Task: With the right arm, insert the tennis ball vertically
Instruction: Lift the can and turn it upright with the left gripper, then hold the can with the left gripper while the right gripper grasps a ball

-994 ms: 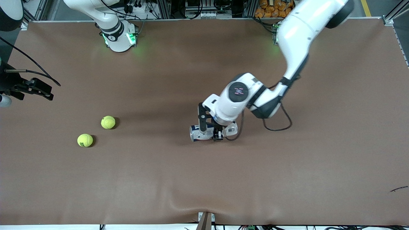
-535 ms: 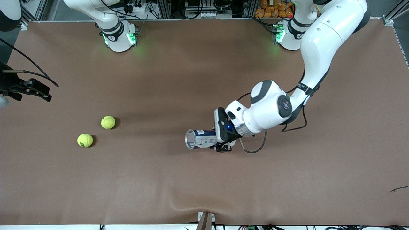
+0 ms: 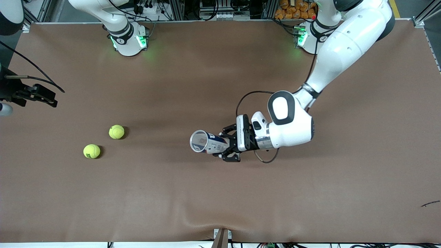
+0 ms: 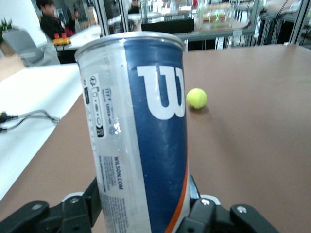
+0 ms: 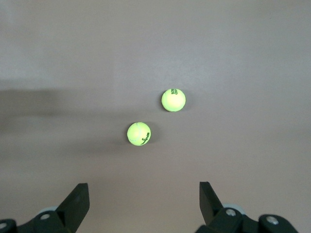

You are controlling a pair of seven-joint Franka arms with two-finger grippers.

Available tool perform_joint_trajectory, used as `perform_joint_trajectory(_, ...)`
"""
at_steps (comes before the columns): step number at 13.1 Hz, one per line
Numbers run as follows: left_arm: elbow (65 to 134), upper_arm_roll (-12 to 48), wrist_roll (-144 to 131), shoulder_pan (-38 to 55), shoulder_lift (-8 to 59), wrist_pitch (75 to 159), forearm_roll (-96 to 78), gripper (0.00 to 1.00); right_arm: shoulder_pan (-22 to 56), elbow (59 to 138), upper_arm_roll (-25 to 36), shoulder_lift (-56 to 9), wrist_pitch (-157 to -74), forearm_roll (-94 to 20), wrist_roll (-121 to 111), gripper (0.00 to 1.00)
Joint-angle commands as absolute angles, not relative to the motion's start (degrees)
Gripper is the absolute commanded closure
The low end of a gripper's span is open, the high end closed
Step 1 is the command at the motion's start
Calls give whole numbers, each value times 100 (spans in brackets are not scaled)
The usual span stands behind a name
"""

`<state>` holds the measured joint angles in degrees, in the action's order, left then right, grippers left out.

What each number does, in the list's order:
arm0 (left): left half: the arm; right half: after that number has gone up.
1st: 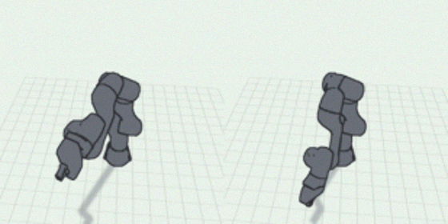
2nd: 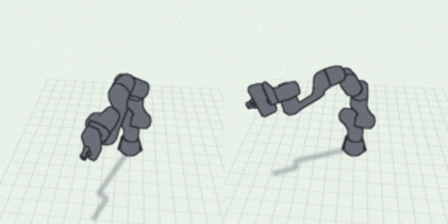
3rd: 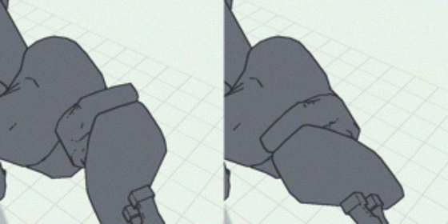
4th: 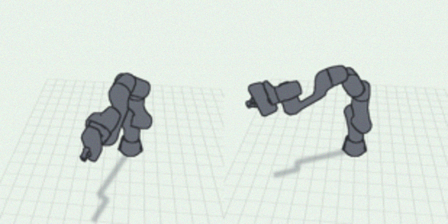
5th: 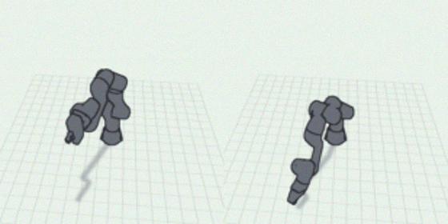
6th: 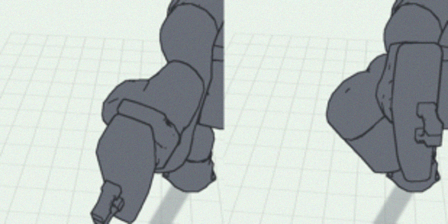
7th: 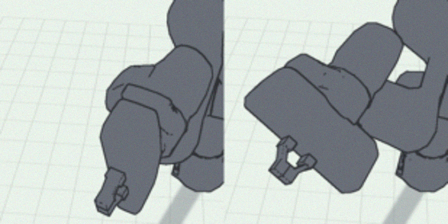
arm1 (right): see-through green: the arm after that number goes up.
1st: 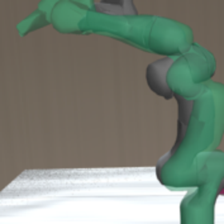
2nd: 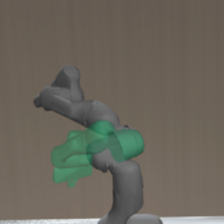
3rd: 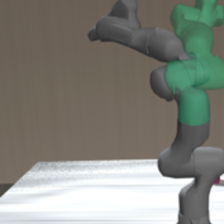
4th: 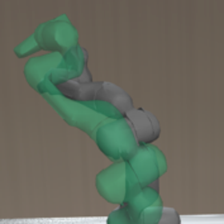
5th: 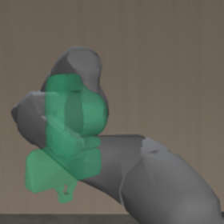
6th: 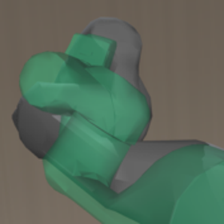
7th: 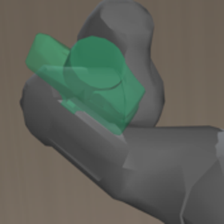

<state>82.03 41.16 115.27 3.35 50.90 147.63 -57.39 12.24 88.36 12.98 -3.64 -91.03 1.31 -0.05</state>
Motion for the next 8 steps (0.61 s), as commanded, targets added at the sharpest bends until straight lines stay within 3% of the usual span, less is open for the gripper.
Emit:
perform_joint_trajectory(1,8165,4228,12941,360,5334,14828,-7105,29,1459,8912,1283,-491,-9088,237,131,0)
perform_joint_trajectory(5,8139,4201,14438,658,5853,14282,-8522,29,1407,9717,1274,-545,-9394,123,377,0)
perform_joint_trajectory(8,8139,4184,15177,835,6108,14230,-9008,29,1450,10781,1274,-667,-10366,-96,964,0)
